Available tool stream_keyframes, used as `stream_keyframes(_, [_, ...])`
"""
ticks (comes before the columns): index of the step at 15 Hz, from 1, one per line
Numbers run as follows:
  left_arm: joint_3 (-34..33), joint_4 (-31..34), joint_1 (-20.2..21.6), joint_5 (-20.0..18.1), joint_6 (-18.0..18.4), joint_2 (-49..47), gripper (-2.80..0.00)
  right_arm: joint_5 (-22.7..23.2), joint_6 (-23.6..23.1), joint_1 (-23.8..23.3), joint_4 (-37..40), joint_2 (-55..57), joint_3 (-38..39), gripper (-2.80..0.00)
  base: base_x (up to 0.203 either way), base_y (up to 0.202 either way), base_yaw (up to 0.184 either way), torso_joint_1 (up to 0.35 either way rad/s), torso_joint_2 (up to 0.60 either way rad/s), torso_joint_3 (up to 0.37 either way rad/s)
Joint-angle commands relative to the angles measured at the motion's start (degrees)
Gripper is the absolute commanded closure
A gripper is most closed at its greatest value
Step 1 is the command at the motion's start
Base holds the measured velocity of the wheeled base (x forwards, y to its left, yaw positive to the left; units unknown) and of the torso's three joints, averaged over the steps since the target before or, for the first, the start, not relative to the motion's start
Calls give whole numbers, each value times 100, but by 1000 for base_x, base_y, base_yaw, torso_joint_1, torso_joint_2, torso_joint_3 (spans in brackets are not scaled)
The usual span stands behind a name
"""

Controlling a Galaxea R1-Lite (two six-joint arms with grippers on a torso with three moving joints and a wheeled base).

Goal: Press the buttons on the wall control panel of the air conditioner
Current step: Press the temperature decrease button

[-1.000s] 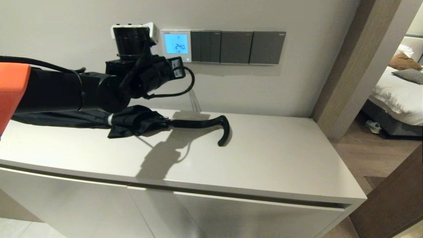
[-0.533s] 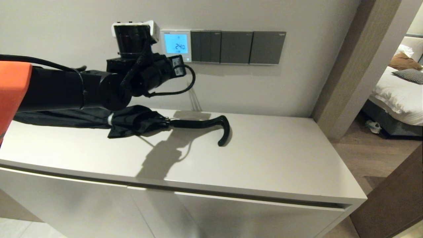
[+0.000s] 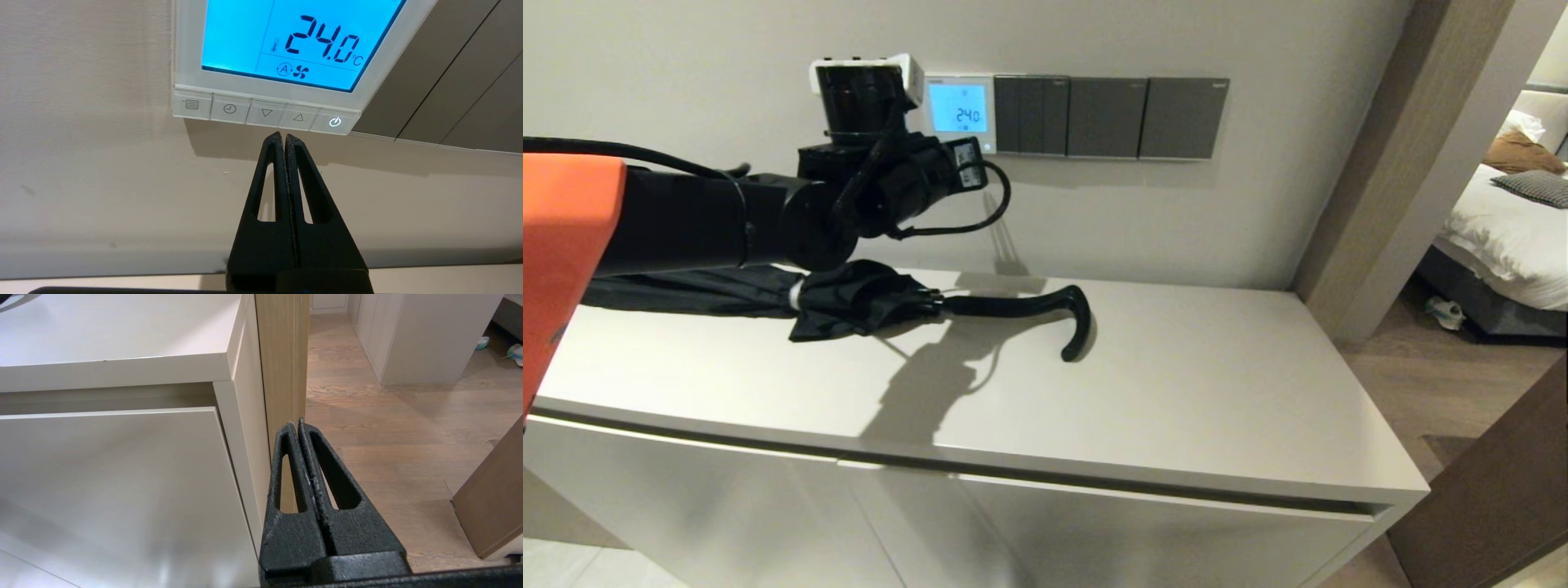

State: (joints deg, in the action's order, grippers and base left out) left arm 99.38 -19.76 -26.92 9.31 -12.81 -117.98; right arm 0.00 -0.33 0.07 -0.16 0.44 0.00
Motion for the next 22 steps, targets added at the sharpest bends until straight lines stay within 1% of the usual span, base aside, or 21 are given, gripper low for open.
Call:
stream_keyframes(1, [74, 19, 2, 11, -11, -61, 0, 0, -2, 0, -2, 9, 18, 0, 0, 0, 0, 0, 0, 0])
stream_keyframes(2, [169, 104, 2, 18, -20, -67, 0, 0, -2, -7, -2, 9, 18, 0, 0, 0, 0, 0, 0, 0])
stream_keyframes(6, [169, 104, 2, 18, -20, -67, 0, 0, -2, -7, -2, 9, 18, 0, 0, 0, 0, 0, 0, 0])
stream_keyframes(14, [319, 113, 134, 18, -11, -172, 0, 0, -2, 1, -2, 9, 18, 0, 0, 0, 0, 0, 0, 0])
stream_keyframes(22, [292, 109, 134, 21, -18, -151, 0, 0, -2, 1, -2, 9, 18, 0, 0, 0, 0, 0, 0, 0])
